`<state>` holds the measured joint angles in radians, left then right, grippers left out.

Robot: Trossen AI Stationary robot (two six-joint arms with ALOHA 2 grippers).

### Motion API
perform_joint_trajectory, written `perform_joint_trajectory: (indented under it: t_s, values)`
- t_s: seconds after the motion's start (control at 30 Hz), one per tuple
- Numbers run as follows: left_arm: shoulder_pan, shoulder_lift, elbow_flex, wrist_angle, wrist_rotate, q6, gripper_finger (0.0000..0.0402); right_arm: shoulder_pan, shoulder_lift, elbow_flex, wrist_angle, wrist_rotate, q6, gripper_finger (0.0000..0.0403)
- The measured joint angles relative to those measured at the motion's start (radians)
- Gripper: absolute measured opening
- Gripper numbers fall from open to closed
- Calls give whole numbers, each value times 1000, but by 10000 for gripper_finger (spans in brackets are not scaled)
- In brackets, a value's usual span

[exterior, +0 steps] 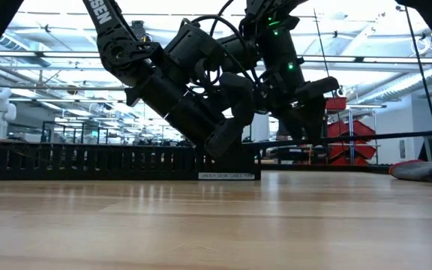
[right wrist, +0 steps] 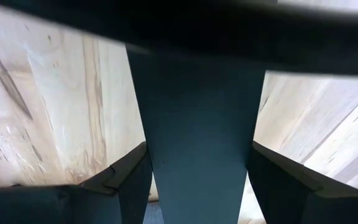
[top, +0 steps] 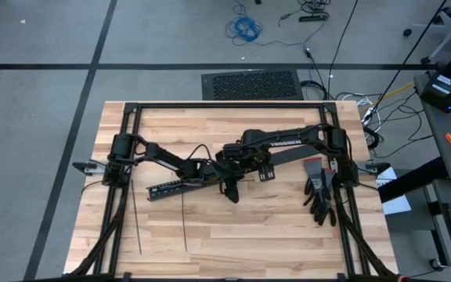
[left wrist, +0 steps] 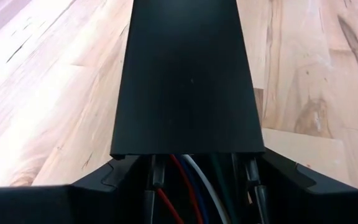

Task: Ziptie cables
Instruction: Close the black cable duct with the cable duct cover

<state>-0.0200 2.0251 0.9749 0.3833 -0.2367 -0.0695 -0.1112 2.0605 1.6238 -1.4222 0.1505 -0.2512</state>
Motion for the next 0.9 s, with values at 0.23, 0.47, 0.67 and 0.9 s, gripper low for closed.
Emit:
perform_joint_trajectory:
  t_s: [0.23,0.47,0.67,0.9]
  values:
    - [0,0,0,-2,1,-3,228,0,40,0,-5,-21,-1,228]
    - [-2,0,0,-3,1,-3,228,-1,53,3,-8,-21,-3,228]
    - [-2,0,0,1,0,-1,228,0,53,1,2,-21,-5,228]
    - [-2,0,0,2,-4,0,228,1,55,-1,21,-22,-8,228]
